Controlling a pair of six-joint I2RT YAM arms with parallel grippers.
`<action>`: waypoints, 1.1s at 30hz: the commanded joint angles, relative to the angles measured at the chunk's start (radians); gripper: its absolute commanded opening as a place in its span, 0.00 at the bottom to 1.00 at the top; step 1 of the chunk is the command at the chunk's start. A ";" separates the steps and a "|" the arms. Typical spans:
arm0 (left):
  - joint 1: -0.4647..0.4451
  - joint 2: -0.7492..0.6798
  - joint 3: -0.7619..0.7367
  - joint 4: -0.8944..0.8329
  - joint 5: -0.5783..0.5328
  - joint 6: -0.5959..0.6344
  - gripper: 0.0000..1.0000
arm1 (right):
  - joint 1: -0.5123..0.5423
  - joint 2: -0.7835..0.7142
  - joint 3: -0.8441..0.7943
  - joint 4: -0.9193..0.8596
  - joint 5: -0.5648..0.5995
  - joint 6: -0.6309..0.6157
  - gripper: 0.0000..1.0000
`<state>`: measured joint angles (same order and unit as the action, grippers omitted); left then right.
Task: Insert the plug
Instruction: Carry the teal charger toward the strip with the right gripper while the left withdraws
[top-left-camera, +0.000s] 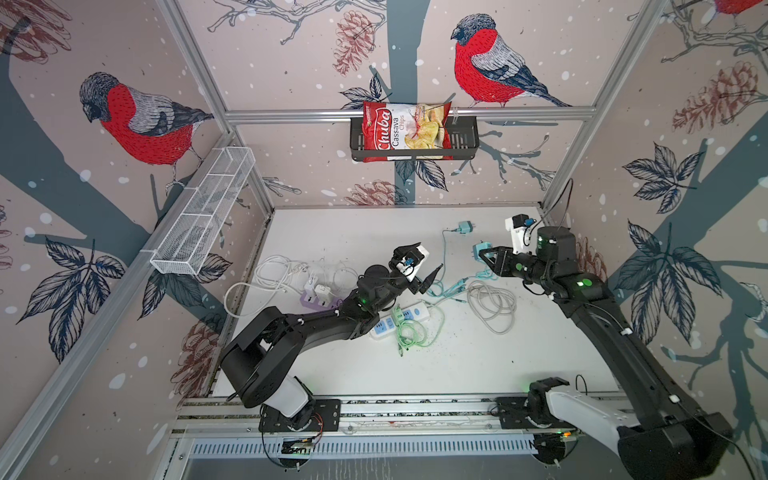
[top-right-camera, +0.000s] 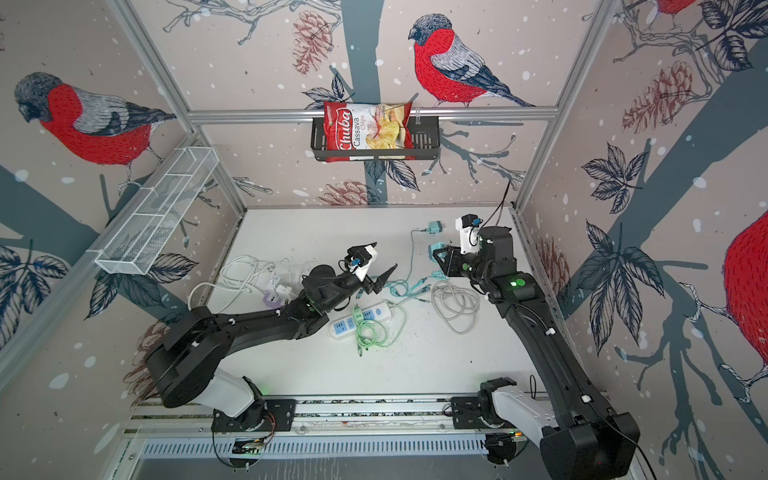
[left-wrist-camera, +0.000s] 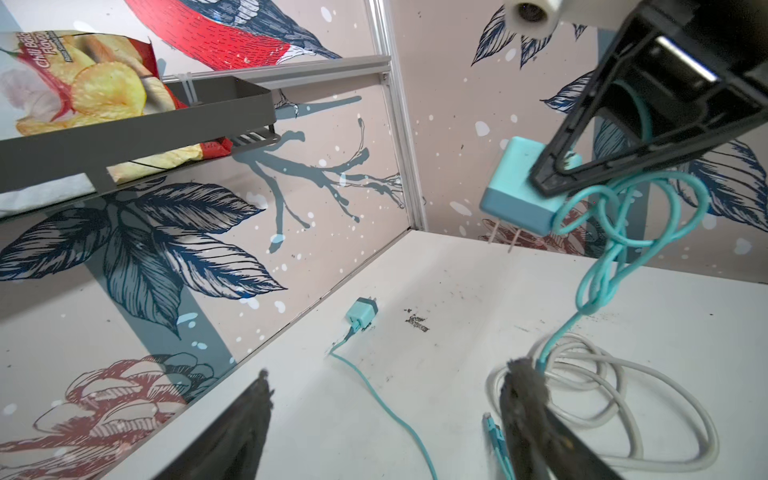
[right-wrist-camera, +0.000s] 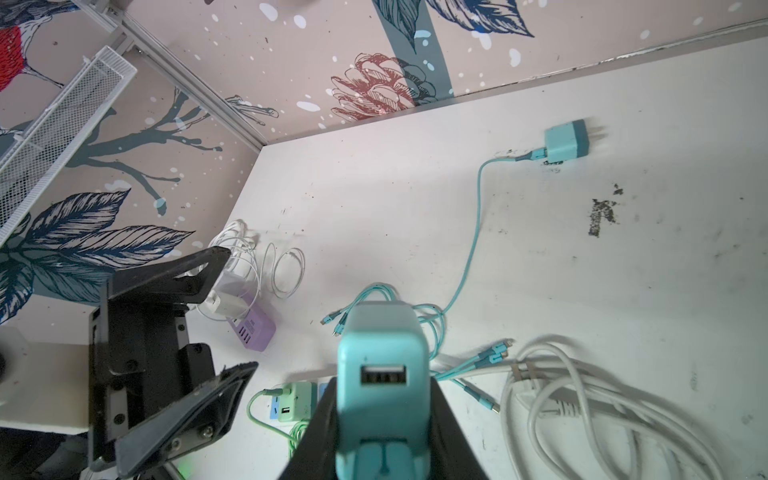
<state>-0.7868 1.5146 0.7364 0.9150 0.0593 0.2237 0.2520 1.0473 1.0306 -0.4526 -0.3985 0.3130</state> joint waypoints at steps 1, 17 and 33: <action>0.001 -0.055 0.015 -0.132 -0.092 -0.029 0.81 | -0.008 -0.011 0.012 0.003 0.011 -0.014 0.06; 0.002 -0.408 -0.113 -0.846 -0.442 -0.519 0.65 | 0.111 -0.052 -0.088 0.016 0.008 -0.011 0.08; 0.081 -0.463 -0.302 -0.836 -0.429 -0.674 0.50 | 0.307 -0.117 -0.214 0.002 0.096 0.019 0.09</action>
<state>-0.7166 1.0313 0.4416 0.0441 -0.3965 -0.4175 0.5404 0.9440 0.8261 -0.4587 -0.3477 0.3149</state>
